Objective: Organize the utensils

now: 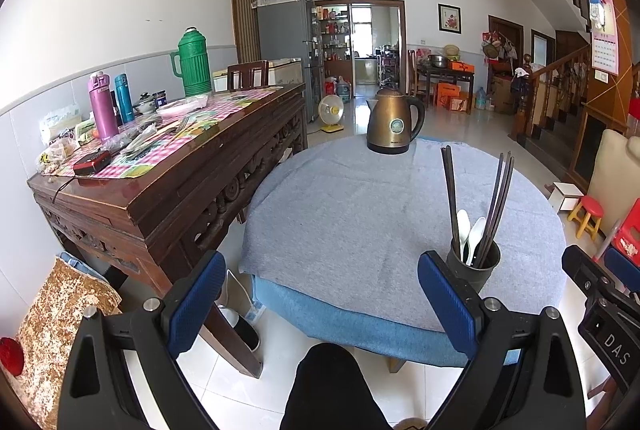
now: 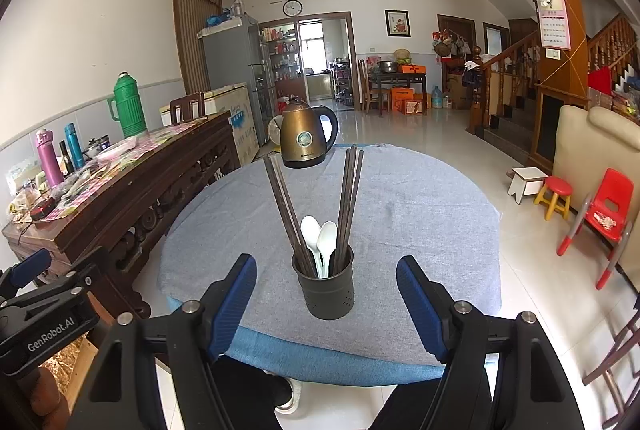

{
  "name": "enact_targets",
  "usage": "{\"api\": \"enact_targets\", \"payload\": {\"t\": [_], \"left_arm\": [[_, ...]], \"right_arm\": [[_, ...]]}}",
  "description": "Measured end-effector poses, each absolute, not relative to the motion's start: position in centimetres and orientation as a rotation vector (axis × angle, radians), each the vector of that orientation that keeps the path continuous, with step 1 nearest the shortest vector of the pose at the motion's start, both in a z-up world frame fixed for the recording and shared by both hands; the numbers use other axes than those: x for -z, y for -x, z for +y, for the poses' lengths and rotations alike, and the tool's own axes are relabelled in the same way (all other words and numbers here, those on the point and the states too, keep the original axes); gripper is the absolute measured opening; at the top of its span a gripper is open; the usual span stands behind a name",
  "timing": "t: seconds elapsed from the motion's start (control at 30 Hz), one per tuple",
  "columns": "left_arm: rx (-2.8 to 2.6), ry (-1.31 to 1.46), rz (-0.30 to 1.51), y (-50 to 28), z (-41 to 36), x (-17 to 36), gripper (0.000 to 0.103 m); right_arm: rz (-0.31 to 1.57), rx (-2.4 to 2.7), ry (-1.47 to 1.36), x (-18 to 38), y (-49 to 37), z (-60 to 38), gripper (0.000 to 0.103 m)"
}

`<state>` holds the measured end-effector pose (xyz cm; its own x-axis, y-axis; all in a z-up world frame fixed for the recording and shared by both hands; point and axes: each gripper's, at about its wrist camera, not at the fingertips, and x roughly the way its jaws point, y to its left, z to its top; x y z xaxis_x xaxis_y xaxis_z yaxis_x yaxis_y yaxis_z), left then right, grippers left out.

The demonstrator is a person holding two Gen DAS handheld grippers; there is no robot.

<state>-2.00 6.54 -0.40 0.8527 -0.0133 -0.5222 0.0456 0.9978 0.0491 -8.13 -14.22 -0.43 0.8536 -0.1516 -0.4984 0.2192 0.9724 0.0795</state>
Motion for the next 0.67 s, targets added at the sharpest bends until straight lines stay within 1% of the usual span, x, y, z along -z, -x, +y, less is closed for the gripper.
{"api": "enact_targets", "payload": {"t": [0.4,0.67], "left_arm": [[0.046,-0.070,0.552,1.6,5.5,0.9,0.097],[0.084,-0.072,0.542,-1.4,3.4,2.4,0.097]], "right_arm": [[0.512,0.206,-0.145,0.7,8.0,-14.9,0.076],[0.530,0.243,-0.192,1.4,5.9,-19.0,0.076]]}}
